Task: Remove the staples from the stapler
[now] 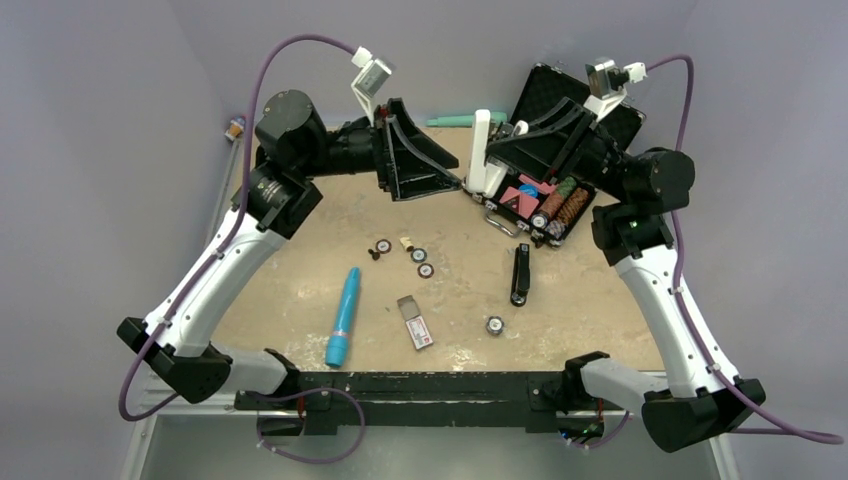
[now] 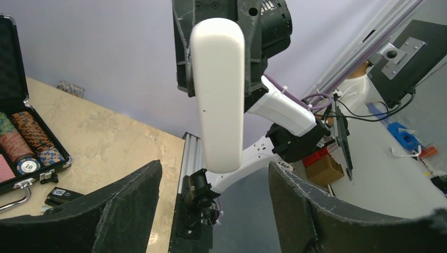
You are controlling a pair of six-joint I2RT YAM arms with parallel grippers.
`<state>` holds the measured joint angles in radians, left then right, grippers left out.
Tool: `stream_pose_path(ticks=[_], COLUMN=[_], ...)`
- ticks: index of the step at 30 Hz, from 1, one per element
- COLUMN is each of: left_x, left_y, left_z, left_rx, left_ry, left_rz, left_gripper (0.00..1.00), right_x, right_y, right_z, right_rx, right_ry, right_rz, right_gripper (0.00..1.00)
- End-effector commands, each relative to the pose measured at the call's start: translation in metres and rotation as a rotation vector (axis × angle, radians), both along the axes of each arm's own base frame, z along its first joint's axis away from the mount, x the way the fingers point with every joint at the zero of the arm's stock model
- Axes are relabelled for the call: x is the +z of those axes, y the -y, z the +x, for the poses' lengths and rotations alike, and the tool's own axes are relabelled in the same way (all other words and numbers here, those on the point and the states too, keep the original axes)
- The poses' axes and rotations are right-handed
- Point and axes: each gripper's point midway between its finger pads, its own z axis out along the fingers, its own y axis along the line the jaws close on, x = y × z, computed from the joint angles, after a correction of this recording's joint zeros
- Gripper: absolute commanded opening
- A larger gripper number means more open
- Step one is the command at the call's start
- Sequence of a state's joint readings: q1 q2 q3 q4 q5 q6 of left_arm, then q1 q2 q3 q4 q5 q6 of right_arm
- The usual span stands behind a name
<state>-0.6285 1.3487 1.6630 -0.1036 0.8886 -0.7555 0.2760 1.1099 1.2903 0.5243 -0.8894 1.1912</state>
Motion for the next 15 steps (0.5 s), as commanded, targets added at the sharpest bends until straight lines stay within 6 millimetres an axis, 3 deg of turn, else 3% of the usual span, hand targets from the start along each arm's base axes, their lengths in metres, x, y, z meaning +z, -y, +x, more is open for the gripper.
stream_pose_path(ticks=[1, 7, 15], left_x=[0.014, 0.012, 0.019], left_y=[0.004, 0.015, 0.021], left_z=[0.004, 0.006, 0.001], left_rx=[0.03, 0.018, -0.002], left_ry=[0.048, 0.032, 0.043], left_rz=[-0.025, -0.018, -0.034], left_gripper=[0.76, 0.7, 0.7], right_x=[0.019, 0.018, 0.015], right_y=[0.003, 0.002, 0.001], right_z=[-0.018, -0.016, -0.008], right_rx=[0.02, 0.026, 0.022], right_ry=[0.091, 0.09, 0.069], right_rz=[0.037, 0.038, 0.042], right_gripper=[0.0, 0.0, 0.0])
